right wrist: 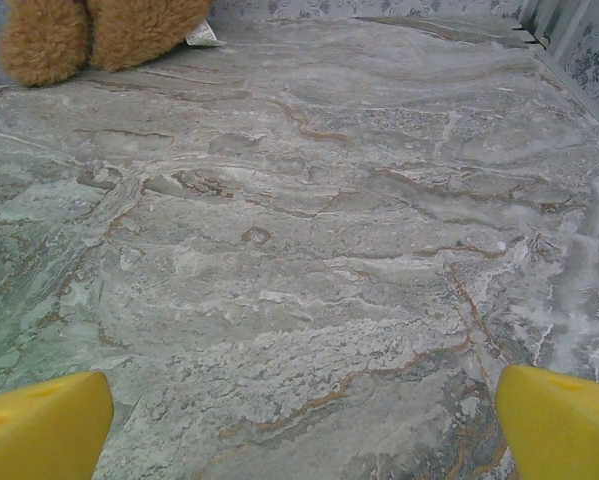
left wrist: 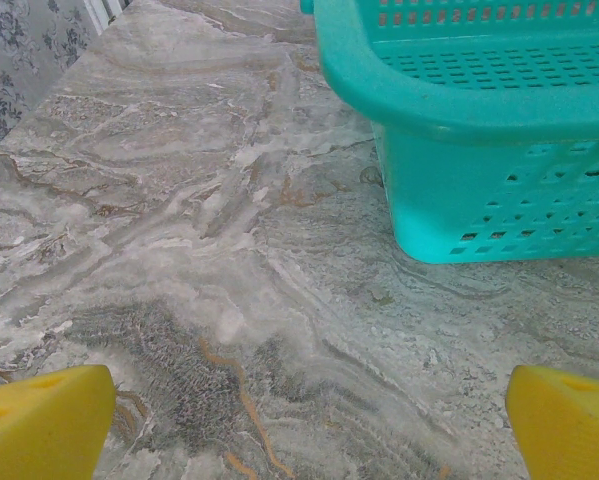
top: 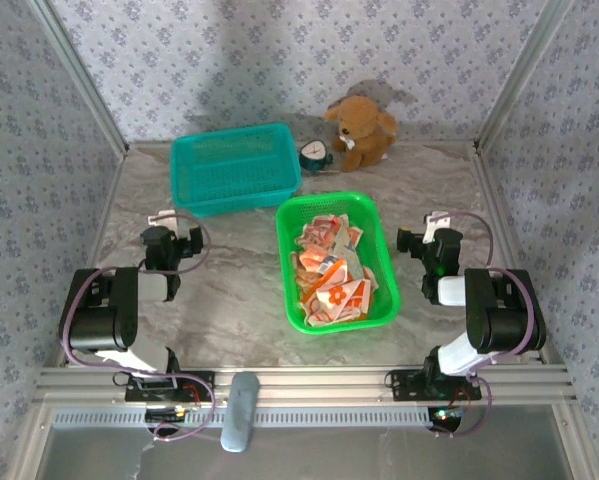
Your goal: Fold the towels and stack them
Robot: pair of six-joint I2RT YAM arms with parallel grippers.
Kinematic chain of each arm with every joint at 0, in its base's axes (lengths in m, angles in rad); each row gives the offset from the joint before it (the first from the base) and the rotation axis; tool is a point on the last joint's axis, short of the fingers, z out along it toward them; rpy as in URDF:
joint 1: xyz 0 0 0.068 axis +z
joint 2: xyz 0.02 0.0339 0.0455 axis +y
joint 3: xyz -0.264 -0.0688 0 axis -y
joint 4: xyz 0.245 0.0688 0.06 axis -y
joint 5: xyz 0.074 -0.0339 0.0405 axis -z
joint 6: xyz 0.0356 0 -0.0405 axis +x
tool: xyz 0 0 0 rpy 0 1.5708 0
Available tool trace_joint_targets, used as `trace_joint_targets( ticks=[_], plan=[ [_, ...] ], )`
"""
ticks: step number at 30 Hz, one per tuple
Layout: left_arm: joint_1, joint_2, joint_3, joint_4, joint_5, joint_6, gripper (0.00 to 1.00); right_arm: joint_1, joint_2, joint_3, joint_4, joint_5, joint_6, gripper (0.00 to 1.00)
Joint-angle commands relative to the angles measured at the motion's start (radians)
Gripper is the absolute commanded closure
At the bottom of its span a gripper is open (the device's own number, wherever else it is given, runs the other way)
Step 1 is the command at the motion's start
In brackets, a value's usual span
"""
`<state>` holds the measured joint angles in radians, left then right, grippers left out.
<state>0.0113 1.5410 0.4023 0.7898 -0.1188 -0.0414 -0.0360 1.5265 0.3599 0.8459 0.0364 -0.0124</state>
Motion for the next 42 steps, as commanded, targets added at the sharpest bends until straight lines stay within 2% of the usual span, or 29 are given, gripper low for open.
trace_joint_targets(
  ticks=[1,5,9,11,13,16,18,21,24,26,29,34,39,42],
  plan=[
    [-0.001,-0.008,0.004,0.035,0.015,0.0,0.0,0.001,0.004,0.021,0.001,-0.009,-0.011,0.0],
    [0.006,-0.01,0.003,0.039,0.029,-0.004,0.0,-0.002,0.004,0.025,-0.004,-0.016,-0.008,0.0],
    [0.019,-0.077,0.058,-0.115,0.005,-0.025,0.0,0.0,-0.002,0.021,0.001,0.005,-0.005,0.0],
    [0.017,-0.145,0.123,-0.295,-0.036,-0.055,0.0,0.007,-0.04,0.032,-0.044,0.069,0.012,0.0],
    [0.016,-0.228,0.208,-0.523,-0.074,-0.104,0.0,0.011,-0.127,0.059,-0.16,0.1,0.014,0.0],
    [0.022,-0.311,0.338,-0.837,-0.164,-0.293,0.0,0.015,-0.266,0.077,-0.287,0.171,0.06,0.0],
    [0.031,-0.348,0.403,-0.98,-0.107,-0.354,0.0,0.005,-0.378,0.089,-0.385,0.202,0.201,0.0],
    [0.03,-0.407,0.447,-1.089,0.004,-0.452,0.0,-0.018,-0.539,0.161,-0.683,0.196,0.504,0.0],
    [0.004,-0.451,0.463,-1.161,0.066,-0.495,0.0,0.004,-0.592,0.22,-0.771,0.063,0.495,0.0],
    [-0.036,-0.473,0.468,-1.194,0.062,-0.495,0.0,0.059,-0.6,0.283,-0.867,0.057,0.514,0.0],
    [-0.121,-0.495,0.466,-1.208,0.08,-0.492,0.01,0.199,-0.57,0.385,-1.019,0.061,0.505,0.0],
    [-0.225,-0.493,0.467,-1.225,0.118,-0.505,0.01,0.506,-0.461,0.522,-1.272,0.198,0.553,0.0],
    [-0.289,-0.486,0.459,-1.24,0.131,-0.485,0.0,0.769,-0.346,0.559,-1.368,0.284,0.633,0.0],
    [-0.297,-0.484,0.451,-1.241,0.13,-0.486,0.0,0.876,-0.256,0.581,-1.397,0.301,0.702,0.0]
  ],
)
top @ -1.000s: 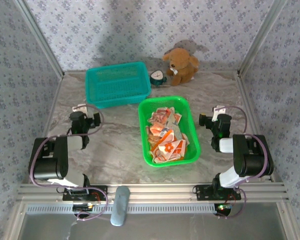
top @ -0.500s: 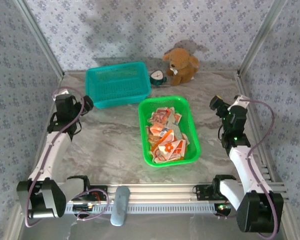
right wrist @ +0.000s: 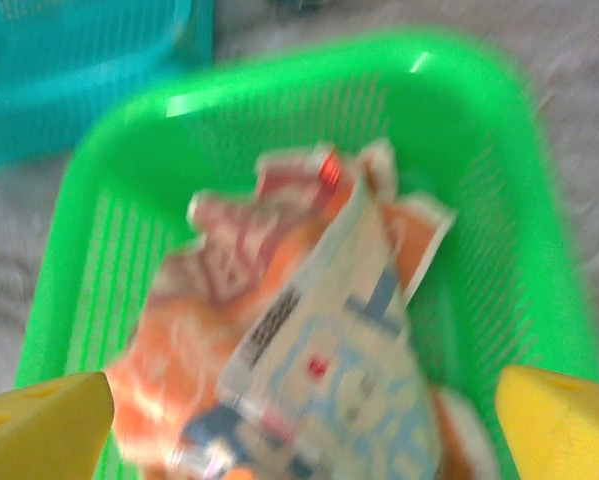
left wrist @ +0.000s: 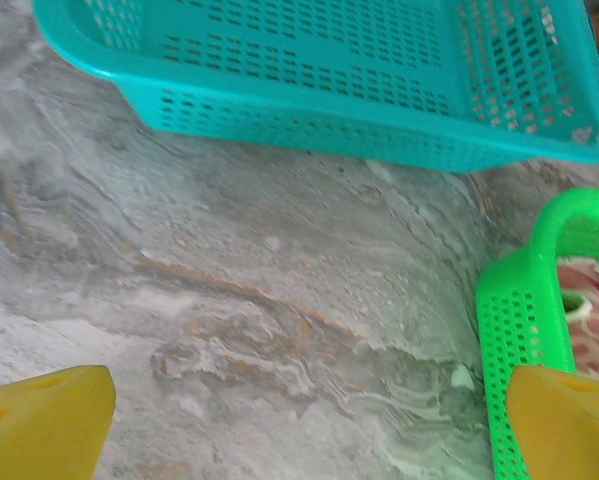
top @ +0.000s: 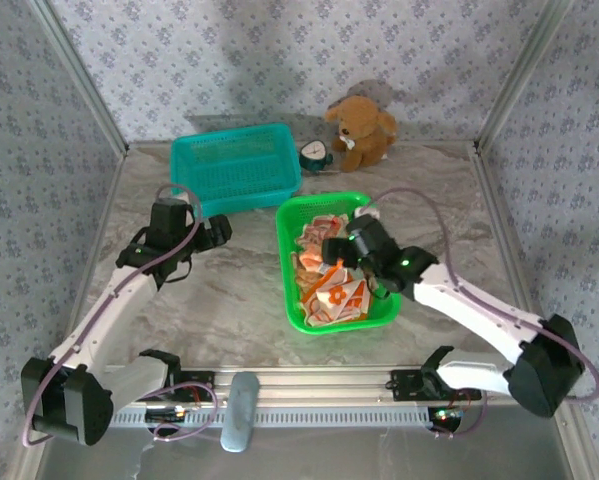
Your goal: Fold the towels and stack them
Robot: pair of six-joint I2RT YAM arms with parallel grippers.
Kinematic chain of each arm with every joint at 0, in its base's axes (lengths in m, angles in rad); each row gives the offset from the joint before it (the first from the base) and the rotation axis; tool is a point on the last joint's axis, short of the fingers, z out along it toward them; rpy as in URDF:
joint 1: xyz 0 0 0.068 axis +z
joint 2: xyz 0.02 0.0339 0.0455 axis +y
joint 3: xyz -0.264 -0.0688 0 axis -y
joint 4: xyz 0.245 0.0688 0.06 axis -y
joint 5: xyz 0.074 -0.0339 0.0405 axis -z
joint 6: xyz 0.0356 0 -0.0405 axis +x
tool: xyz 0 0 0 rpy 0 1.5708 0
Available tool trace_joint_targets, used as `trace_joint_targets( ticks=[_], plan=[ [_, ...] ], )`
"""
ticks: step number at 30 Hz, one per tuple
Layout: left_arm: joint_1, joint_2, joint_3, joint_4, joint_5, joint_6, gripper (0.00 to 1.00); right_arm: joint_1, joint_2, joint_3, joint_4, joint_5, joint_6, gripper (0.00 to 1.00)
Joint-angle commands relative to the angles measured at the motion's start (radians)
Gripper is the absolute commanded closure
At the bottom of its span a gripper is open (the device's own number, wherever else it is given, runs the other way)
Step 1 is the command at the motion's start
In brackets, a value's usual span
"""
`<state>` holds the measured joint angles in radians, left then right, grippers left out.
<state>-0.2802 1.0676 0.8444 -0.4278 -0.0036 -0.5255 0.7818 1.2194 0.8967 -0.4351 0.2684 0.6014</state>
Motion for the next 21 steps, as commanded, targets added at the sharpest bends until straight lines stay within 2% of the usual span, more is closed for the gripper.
trace_joint_targets(
  ticks=[1,4,8,12,16,21],
  plan=[
    [-0.007,-0.009,0.007,-0.021,0.014,-0.003,0.0,0.077,0.086,0.05,-0.125,0.072,0.113,0.0],
    [-0.008,-0.001,0.01,-0.021,0.016,-0.01,0.0,0.088,0.191,0.06,-0.127,0.063,0.172,0.0],
    [-0.01,0.012,0.011,-0.035,0.013,-0.021,0.0,0.082,0.336,0.11,-0.092,0.004,0.174,0.0],
    [-0.013,0.016,0.032,-0.076,-0.003,-0.021,0.0,-0.013,0.44,0.138,-0.104,-0.039,0.181,0.02],
    [-0.013,-0.001,0.037,-0.097,-0.03,-0.024,0.0,-0.127,0.395,0.066,-0.095,-0.067,0.125,0.26],
    [-0.014,-0.001,0.026,-0.088,-0.049,-0.037,0.0,-0.322,0.26,-0.044,-0.094,-0.1,-0.001,0.31]
  ],
)
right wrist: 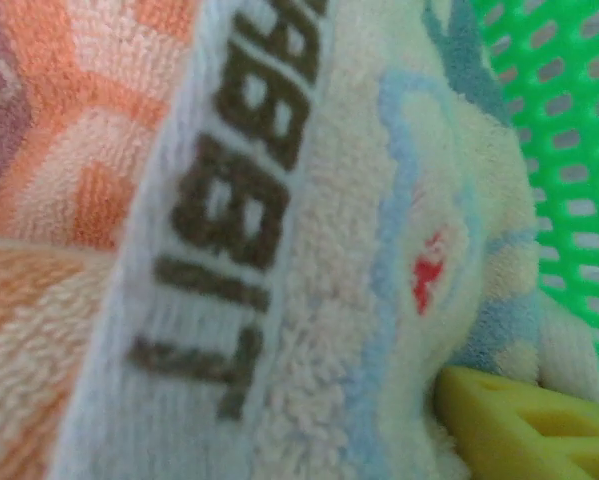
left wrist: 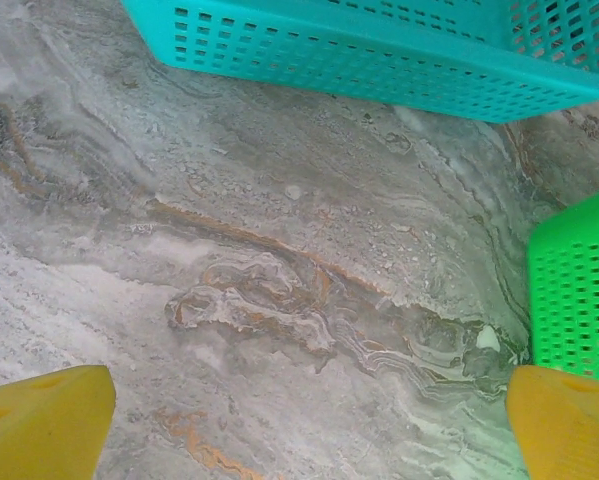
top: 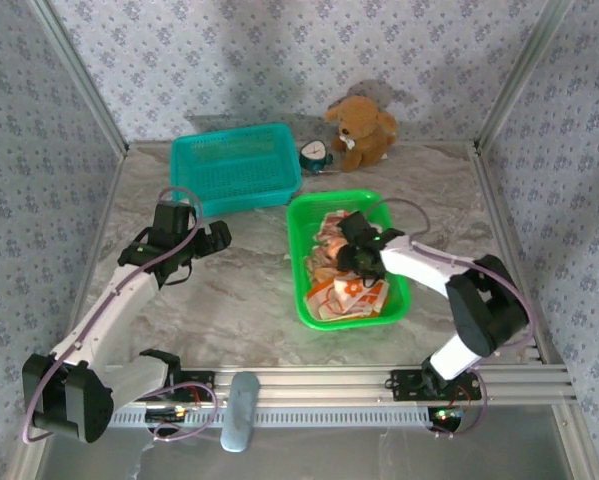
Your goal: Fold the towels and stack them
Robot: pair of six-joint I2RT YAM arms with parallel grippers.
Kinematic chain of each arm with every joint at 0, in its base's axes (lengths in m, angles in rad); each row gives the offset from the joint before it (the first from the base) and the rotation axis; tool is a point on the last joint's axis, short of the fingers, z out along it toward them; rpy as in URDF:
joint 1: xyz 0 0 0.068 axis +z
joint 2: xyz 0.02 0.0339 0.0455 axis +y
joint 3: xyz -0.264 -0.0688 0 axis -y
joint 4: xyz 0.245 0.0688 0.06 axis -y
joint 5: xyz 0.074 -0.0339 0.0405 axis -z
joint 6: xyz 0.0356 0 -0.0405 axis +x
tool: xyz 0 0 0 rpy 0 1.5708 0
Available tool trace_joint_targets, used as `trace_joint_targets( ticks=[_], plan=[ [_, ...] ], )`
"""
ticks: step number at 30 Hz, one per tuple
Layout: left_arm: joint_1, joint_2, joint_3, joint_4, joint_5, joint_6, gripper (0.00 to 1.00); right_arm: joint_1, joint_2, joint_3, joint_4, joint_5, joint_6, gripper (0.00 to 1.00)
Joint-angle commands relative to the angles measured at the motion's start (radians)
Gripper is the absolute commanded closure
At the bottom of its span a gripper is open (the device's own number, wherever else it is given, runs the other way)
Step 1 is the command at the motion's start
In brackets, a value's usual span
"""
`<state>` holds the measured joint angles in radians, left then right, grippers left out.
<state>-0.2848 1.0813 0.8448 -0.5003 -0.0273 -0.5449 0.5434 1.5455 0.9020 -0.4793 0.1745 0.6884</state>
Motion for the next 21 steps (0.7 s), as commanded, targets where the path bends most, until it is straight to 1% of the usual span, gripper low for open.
trace_joint_targets(
  ticks=[1,5,9,14,17,19,21],
  plan=[
    [-0.01,-0.01,0.027,-0.012,-0.027,-0.022,0.0,-0.139,-0.086,-0.063,-0.043,-0.028,-0.122,0.33],
    [-0.01,0.025,0.058,-0.01,-0.031,-0.027,0.0,-0.323,-0.091,-0.035,-0.046,-0.082,-0.226,0.34],
    [-0.01,0.071,0.108,-0.028,-0.034,-0.022,0.0,-0.478,-0.002,0.062,-0.031,-0.14,-0.291,0.34],
    [-0.011,0.099,0.159,-0.059,-0.053,-0.015,0.0,-0.617,0.202,0.255,-0.071,-0.138,-0.364,0.33],
    [-0.011,0.1,0.17,-0.066,-0.065,-0.015,0.0,-0.713,0.314,0.391,-0.088,-0.191,-0.362,0.35],
    [-0.011,0.104,0.179,-0.075,-0.072,-0.016,0.0,-0.75,0.378,0.467,-0.087,-0.206,-0.373,0.35],
    [-0.011,0.108,0.19,-0.092,-0.083,-0.018,0.0,-0.76,0.445,0.563,-0.116,-0.203,-0.387,0.33]
  ],
)
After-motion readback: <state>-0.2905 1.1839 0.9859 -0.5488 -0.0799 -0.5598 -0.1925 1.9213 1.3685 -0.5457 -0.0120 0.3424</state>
